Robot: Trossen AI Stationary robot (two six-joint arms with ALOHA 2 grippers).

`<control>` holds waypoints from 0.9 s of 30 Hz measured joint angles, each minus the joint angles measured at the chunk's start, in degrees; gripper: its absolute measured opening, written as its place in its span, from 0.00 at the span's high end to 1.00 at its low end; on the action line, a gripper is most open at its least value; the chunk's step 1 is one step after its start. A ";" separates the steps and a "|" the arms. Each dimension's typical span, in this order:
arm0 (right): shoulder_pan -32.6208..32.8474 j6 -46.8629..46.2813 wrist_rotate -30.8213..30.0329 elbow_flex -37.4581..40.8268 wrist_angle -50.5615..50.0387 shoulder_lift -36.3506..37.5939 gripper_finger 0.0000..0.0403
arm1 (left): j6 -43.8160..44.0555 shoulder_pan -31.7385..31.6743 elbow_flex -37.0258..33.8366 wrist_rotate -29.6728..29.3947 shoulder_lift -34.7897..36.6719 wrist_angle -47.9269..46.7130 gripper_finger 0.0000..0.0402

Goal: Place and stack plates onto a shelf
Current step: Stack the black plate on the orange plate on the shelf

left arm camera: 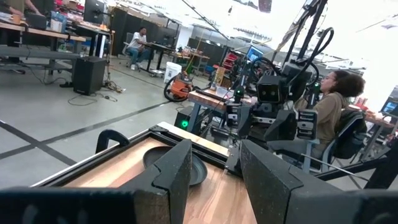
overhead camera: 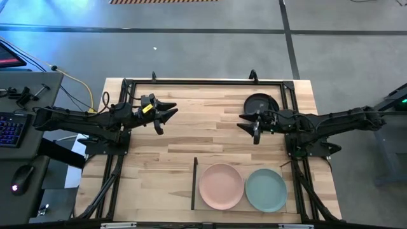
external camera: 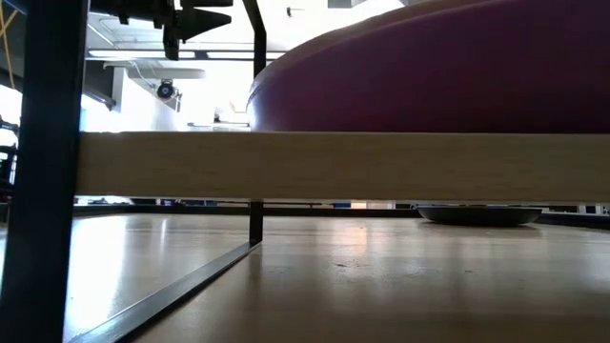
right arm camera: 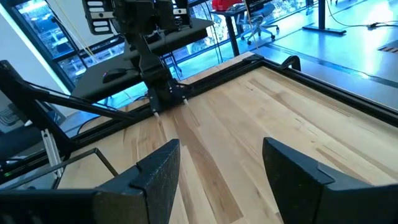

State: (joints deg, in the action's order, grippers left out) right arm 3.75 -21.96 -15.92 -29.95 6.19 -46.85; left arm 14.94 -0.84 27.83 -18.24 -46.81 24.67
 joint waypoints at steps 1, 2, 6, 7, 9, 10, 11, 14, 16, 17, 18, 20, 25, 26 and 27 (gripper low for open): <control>0.00 0.00 0.00 0.00 0.06 0.00 0.48 | 0.00 0.00 0.00 0.02 0.00 0.02 0.68; 0.00 0.00 0.00 0.00 0.05 0.00 0.48 | -0.04 0.00 0.00 0.02 0.00 0.02 0.68; 0.00 -0.02 0.01 0.00 0.05 0.00 0.48 | 0.00 0.00 0.00 0.04 0.00 0.01 0.68; 0.00 -0.06 0.02 0.00 0.05 0.00 0.48 | 0.00 0.00 0.00 0.06 0.00 0.00 0.68; 0.00 -1.30 0.01 0.00 0.04 0.00 0.48 | 0.02 0.00 0.00 0.07 0.00 0.02 0.68; 0.00 -1.97 -0.02 0.00 0.03 0.00 0.48 | 0.02 0.00 0.00 0.09 -0.02 0.00 0.68; 0.00 -2.88 -0.15 0.00 0.02 0.00 0.48 | 0.02 0.00 0.00 0.09 0.00 0.02 0.68; -0.19 -12.44 -4.09 -0.11 -2.69 0.00 0.48 | 0.02 0.00 0.00 0.10 -0.01 0.01 0.68; -1.86 -29.62 -9.87 -0.13 -10.68 0.04 0.48 | 0.02 0.00 0.00 0.11 0.00 0.00 0.68; -3.11 -39.92 -11.14 -0.13 -16.72 0.02 0.48 | 0.02 0.00 0.00 0.10 0.00 0.00 0.68; -4.42 -48.55 -11.09 -0.13 -22.83 -0.01 0.48 | 0.02 0.00 0.00 0.09 0.00 0.00 0.68; -6.65 -59.06 -8.77 -0.13 -35.64 -0.32 0.48 | 0.02 0.00 0.00 0.09 0.00 0.02 0.68; -9.70 -72.13 -7.82 -0.04 -58.27 -0.38 0.48 | 0.00 0.00 0.00 0.09 -0.01 -0.02 0.68; -9.98 -73.58 -8.12 -0.04 -60.45 -0.24 0.48 | -0.01 0.00 -0.02 0.09 -0.01 -0.01 0.68; -10.40 -74.32 -8.56 0.06 -61.14 -0.34 0.48 | -0.02 0.00 -0.02 0.09 -0.01 0.01 0.68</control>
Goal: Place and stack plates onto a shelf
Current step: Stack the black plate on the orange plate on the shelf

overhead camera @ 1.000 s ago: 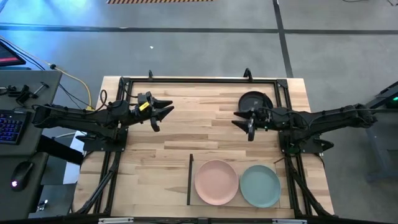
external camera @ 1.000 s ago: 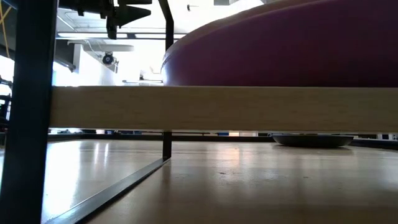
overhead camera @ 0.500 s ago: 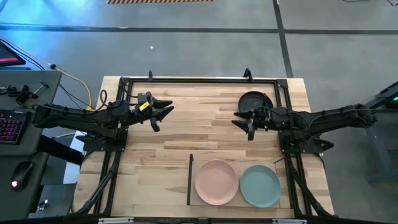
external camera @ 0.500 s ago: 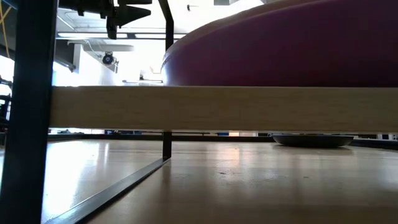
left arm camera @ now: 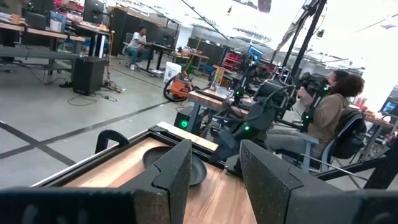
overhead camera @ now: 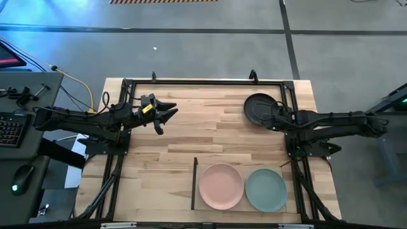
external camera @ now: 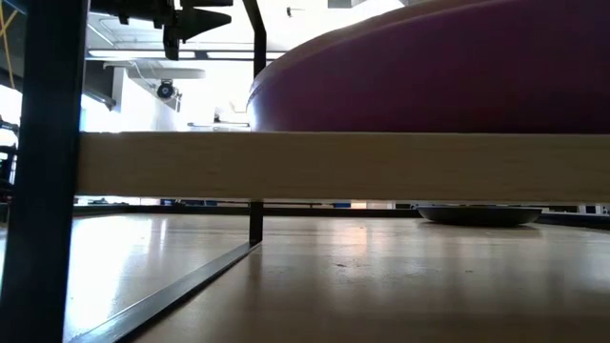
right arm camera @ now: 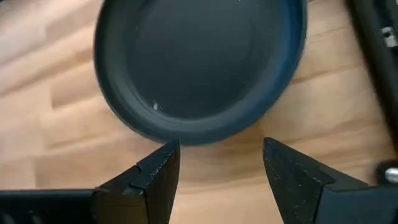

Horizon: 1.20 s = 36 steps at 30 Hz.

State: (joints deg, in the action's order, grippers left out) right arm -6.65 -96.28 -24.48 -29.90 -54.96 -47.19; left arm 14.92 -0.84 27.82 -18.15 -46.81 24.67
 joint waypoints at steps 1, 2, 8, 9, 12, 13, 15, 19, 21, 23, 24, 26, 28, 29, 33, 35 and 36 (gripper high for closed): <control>-0.56 -0.53 -0.33 0.33 1.02 -0.08 0.48 | 0.00 0.00 0.00 0.00 -0.01 -0.03 0.68; -1.25 -1.34 -0.38 0.80 1.95 -0.12 0.48 | 0.00 0.00 0.00 0.00 -0.01 -0.05 0.68; -4.62 -7.89 1.14 7.68 8.00 -0.46 0.48 | -0.02 0.00 -0.02 0.00 -0.01 -0.31 0.68; -4.96 -9.81 1.08 8.92 8.98 -0.45 0.48 | -0.02 0.00 -0.02 -0.02 -0.01 -0.41 0.68; -5.81 -14.50 0.16 11.96 13.09 -0.44 0.48 | -0.04 0.00 -0.02 -0.01 -0.01 -0.44 0.68; -6.14 -15.38 0.03 13.09 14.43 -0.44 0.48 | -0.04 0.00 -0.02 -0.02 -0.01 -0.47 0.68; -6.64 -17.33 0.10 15.28 16.56 -0.47 0.48 | -0.06 0.00 -0.02 -0.02 -0.01 -0.47 0.68; -7.22 -21.44 -1.29 17.62 19.68 -0.31 0.51 | -0.09 0.00 -0.02 -0.02 -0.01 -0.50 0.68; -7.23 -22.45 -2.32 17.81 19.92 -0.30 0.55 | -0.09 0.00 -0.02 -0.04 -0.01 -0.49 0.68; -7.24 -23.48 -3.01 17.86 19.83 -0.36 0.62 | -0.11 0.00 -0.02 -0.04 -0.01 -0.53 0.68; -7.24 -23.75 -3.36 17.93 19.78 -0.38 0.66 | -0.11 0.00 -0.02 -0.04 -0.01 -0.51 0.68; -7.26 -23.81 -4.02 17.97 19.67 -0.46 0.75 | -0.13 0.00 -0.02 -0.04 -0.01 -0.49 0.68; -7.26 -23.54 -4.58 17.97 19.40 -0.42 0.85 | -0.13 0.00 -0.02 -0.04 -0.01 -0.49 0.68; -7.26 -23.46 -4.92 17.97 19.36 -0.42 0.90 | -0.13 0.00 -0.02 -0.04 -0.01 -0.49 0.68; -7.24 -23.41 -6.58 17.97 19.68 -0.42 0.98 | -0.13 0.00 -0.02 -0.04 -0.01 -0.49 0.68; -7.24 -23.12 -6.92 17.97 20.13 -0.38 0.97 | -0.11 0.00 -0.02 -0.04 -0.01 -0.49 0.68; -7.24 -22.30 -7.18 18.04 20.99 -0.38 0.97 | -0.11 0.00 -0.02 -0.04 -0.01 -0.49 0.68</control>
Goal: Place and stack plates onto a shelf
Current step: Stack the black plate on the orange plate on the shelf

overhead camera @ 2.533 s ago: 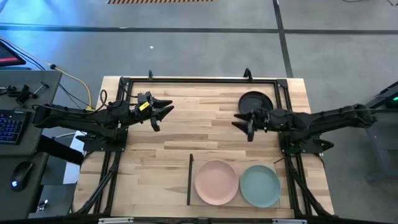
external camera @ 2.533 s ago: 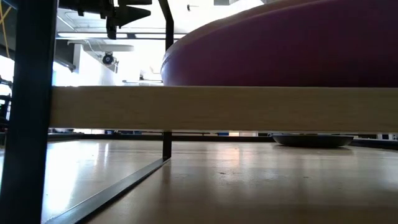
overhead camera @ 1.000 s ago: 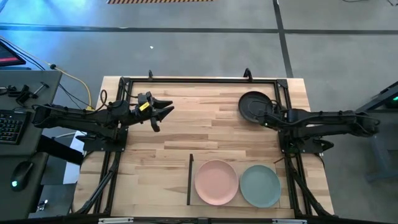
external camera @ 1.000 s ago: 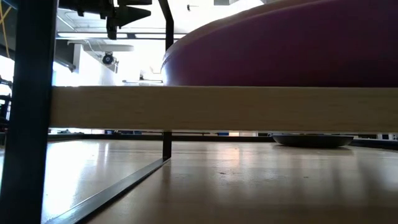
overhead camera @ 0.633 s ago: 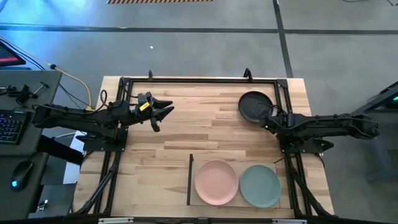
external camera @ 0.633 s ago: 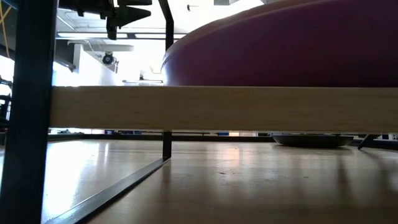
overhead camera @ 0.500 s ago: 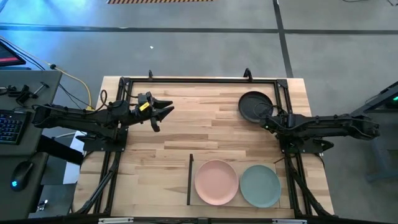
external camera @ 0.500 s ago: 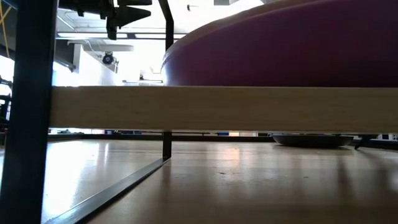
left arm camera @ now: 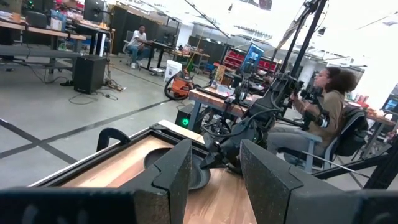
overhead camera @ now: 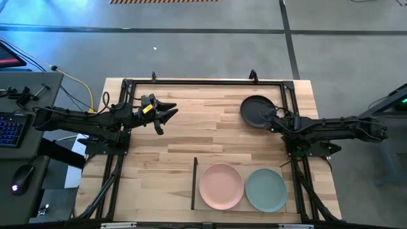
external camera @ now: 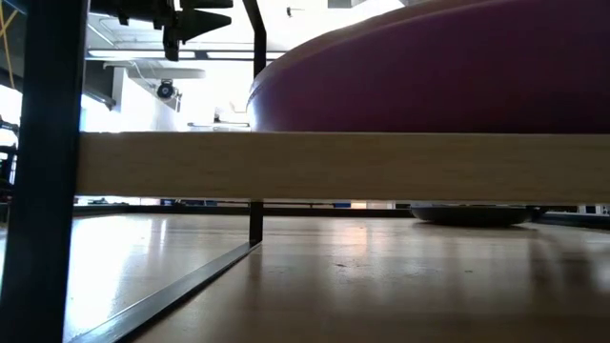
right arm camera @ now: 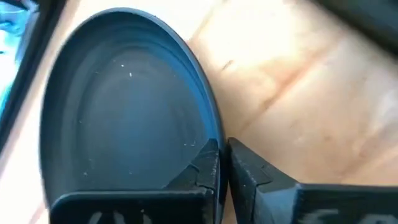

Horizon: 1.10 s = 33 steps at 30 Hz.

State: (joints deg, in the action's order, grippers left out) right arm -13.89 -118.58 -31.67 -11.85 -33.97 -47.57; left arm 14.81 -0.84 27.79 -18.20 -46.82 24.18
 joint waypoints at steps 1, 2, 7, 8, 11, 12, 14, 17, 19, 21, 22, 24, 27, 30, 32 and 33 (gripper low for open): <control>0.01 0.90 -0.38 0.02 1.15 0.01 0.99 | 0.00 0.00 0.00 0.00 -0.01 0.00 0.68; 0.02 2.22 -0.82 0.02 2.72 0.13 0.99 | 0.01 0.00 0.00 0.00 -0.01 0.00 0.68; 0.02 9.21 -1.79 0.02 11.38 2.33 1.00 | 0.09 0.00 0.00 0.00 -0.01 0.00 0.68; 0.02 10.26 -1.99 0.02 12.59 3.06 1.00 | 0.09 0.00 0.00 0.00 -0.01 0.00 0.68; 0.02 12.54 -2.20 0.02 14.58 5.31 1.00 | 0.07 0.00 0.00 0.00 0.00 0.01 0.68; 0.02 13.50 -2.18 0.02 15.07 6.10 1.00 | 0.05 0.00 0.00 0.00 0.00 0.01 0.68; 0.02 14.17 -2.18 -0.06 15.33 7.85 1.00 | 0.04 0.00 0.00 0.00 -0.01 0.02 0.68; 0.02 16.61 -2.30 -1.85 14.32 9.83 1.00 | 0.04 0.00 0.00 0.00 0.01 0.02 0.68; -0.23 19.27 -2.41 -4.21 13.28 10.59 1.00 | 0.04 0.00 0.00 0.00 -0.01 0.02 0.68; -0.92 22.36 -2.18 -7.19 11.73 10.73 1.00 | 0.04 0.00 0.00 0.00 -0.01 0.02 0.68; -1.39 24.23 -1.88 -8.68 11.14 10.73 1.00 | 0.06 0.00 0.00 0.00 -0.01 0.02 0.68; -2.69 28.76 -0.54 -11.87 11.06 10.57 1.00 | 0.04 0.00 0.00 0.00 -0.01 0.02 0.68; -5.13 35.82 3.07 -16.38 10.77 9.67 1.00 | 0.02 0.00 0.00 0.00 -0.01 0.04 0.68; -7.59 42.40 8.54 -20.63 8.57 8.00 1.00 | 0.02 0.00 0.00 0.00 -0.01 0.03 0.68; -9.05 46.18 13.52 -23.41 6.01 6.56 1.00 | 0.02 0.00 0.00 -0.01 -0.01 0.00 0.68; -9.66 48.17 16.20 -24.75 4.26 5.74 1.00 | 0.02 0.00 0.00 -0.02 -0.01 0.02 0.68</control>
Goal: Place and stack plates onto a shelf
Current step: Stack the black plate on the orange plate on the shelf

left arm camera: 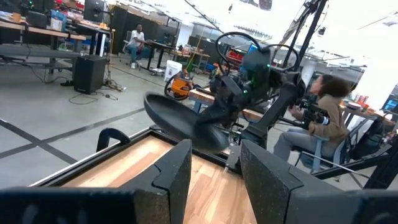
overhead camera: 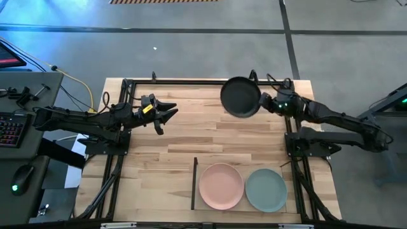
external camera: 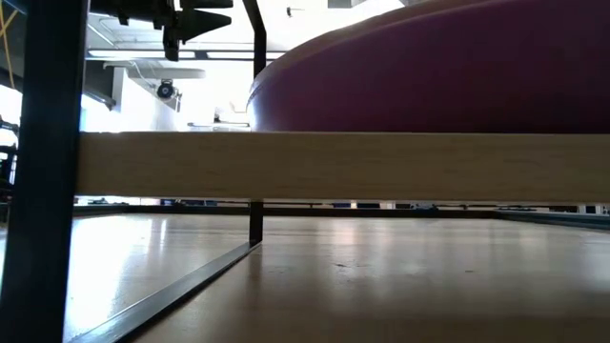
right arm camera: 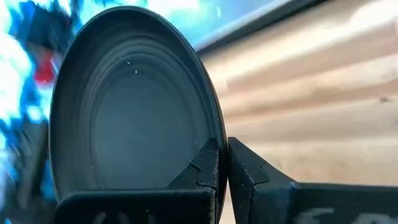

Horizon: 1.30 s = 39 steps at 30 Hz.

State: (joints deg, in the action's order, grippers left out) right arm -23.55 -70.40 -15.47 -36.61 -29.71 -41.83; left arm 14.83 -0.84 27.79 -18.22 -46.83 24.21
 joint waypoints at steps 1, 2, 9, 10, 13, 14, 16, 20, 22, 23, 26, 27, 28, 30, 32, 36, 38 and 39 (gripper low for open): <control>-0.58 1.82 2.55 -1.24 -2.11 -0.85 1.00 | 0.00 0.00 0.00 0.01 0.00 0.00 0.68; -0.94 3.45 4.62 -2.51 -4.29 -1.79 1.00 | 0.00 0.00 0.00 0.02 0.00 0.00 0.68; -1.22 10.03 9.97 -6.86 -11.85 -6.46 1.00 | 0.00 0.00 0.02 0.00 0.00 -0.02 0.68; -1.22 10.24 9.99 -6.86 -11.74 -6.75 1.00 | 0.00 0.00 0.02 0.00 0.00 -0.02 0.68; -1.22 10.48 10.02 -6.73 -11.06 -7.16 1.00 | 0.04 0.00 0.02 0.02 0.00 -0.02 0.68; -1.22 10.53 10.04 -6.73 -11.07 -7.31 1.00 | 0.03 0.00 0.02 0.01 0.00 -0.02 0.68; -1.22 10.98 10.11 -6.70 -11.09 -7.35 1.00 | 0.03 0.00 0.02 0.02 0.00 -0.02 0.68; -1.22 11.31 10.84 -6.70 -10.86 -7.35 1.00 | 0.02 0.00 0.02 0.01 0.00 -0.22 0.68; -1.22 11.53 11.17 -6.68 -10.87 -7.35 1.00 | 0.01 0.00 0.02 -0.01 0.00 -0.31 0.68; -1.22 11.55 11.18 -6.68 -10.86 -7.35 1.00 | 0.00 0.00 0.02 -0.16 0.02 -0.38 0.68; -1.22 11.98 11.20 -6.66 -10.87 -7.35 1.00 | 0.00 0.00 0.02 -0.31 0.00 -0.42 0.68; -1.22 11.99 11.22 -6.64 -10.85 -7.35 1.00 | 0.00 0.00 0.02 -0.32 0.00 -0.42 0.68; -1.22 12.07 11.43 -6.64 -10.82 -7.35 1.00 | 0.00 0.00 0.02 -0.33 0.01 -0.42 0.68; -1.22 13.25 12.49 -6.64 -10.79 -7.35 1.00 | 0.00 0.00 0.02 -0.33 0.00 -0.44 0.68; -1.22 15.81 14.81 -6.62 -10.80 -7.33 1.00 | 0.00 0.00 0.02 -0.34 0.00 -0.44 0.68; -1.04 20.87 23.83 -6.62 -10.78 -7.35 1.00 | 0.00 0.00 0.02 -0.37 0.01 -0.43 0.68; 0.02 22.93 28.53 -6.62 -10.76 -7.33 1.00 | 0.00 0.00 0.02 -0.39 0.00 -0.44 0.68; 0.89 23.64 30.67 -6.62 -10.74 -7.33 1.00 | 0.00 0.00 0.02 -0.39 0.01 -0.44 0.68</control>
State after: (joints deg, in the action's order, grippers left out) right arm -22.66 -46.76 15.20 -43.22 -40.45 -49.17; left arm 14.83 -0.84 27.81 -18.61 -46.82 23.77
